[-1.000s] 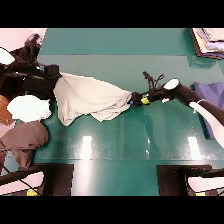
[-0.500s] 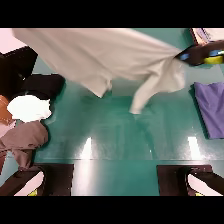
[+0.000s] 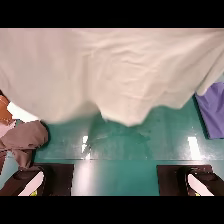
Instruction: Fold the shirts.
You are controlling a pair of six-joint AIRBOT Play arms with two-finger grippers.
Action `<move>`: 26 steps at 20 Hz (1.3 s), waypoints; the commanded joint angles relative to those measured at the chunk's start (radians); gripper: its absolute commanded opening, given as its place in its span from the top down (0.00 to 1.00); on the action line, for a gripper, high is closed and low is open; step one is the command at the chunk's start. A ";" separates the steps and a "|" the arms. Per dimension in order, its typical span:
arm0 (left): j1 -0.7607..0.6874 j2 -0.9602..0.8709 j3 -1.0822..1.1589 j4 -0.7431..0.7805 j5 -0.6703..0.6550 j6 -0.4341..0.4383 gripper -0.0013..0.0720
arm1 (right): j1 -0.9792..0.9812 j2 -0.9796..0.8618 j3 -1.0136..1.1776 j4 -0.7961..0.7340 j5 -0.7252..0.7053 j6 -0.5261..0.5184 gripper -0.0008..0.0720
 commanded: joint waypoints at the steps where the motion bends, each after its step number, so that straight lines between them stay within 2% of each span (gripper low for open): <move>1: 0.001 -0.079 -0.055 0.010 -0.022 -0.001 0.95 | -0.001 -0.098 0.043 -0.044 0.083 0.043 0.97; 5: 0.001 -0.301 -0.193 0.010 -0.145 -0.001 0.95 | -0.001 -0.368 0.043 -0.036 0.158 0.043 0.97; 7: 0.001 -0.434 -0.274 0.014 -0.165 -0.001 0.95 | 0.011 -0.531 0.043 -0.037 0.197 0.043 0.97; 11: 0.001 -0.707 -0.358 0.021 -0.067 0.008 0.95 | 0.053 -0.790 0.043 -0.035 0.138 0.027 0.97; 14: 0.001 -0.813 -0.358 0.029 -0.021 0.006 0.92 | 0.061 -0.877 0.043 0.012 0.062 0.024 0.96; 15: 0.001 -0.820 -0.358 0.032 -0.023 0.006 0.52 | 0.055 -0.889 0.044 0.045 0.055 0.021 0.87; 16: 0.002 -0.819 -0.356 0.033 -0.028 0.005 0.23 | 0.044 -0.891 0.043 0.076 0.047 0.018 0.54; 17: 0.009 -0.817 -0.345 0.032 -0.058 0.000 0.28 | 0.028 -0.884 0.043 0.115 0.037 -0.005 0.47; 19: 0.034 -0.800 -0.326 0.032 -0.171 -0.006 0.31 | -0.011 -0.854 0.043 0.183 0.051 -0.043 0.47; 21: 0.046 -0.752 -0.371 0.066 -0.260 -0.002 0.31 | -0.060 -0.812 0.042 0.251 0.134 -0.078 0.47; 23: 0.043 -0.652 -0.535 0.109 -0.223 -0.002 0.31 | -0.097 -0.728 -0.039 0.310 0.146 -0.097 0.47; 26: 0.042 -0.488 -0.844 0.084 -0.106 -0.002 0.31 | -0.153 -0.558 -0.266 0.331 0.077 -0.112 0.47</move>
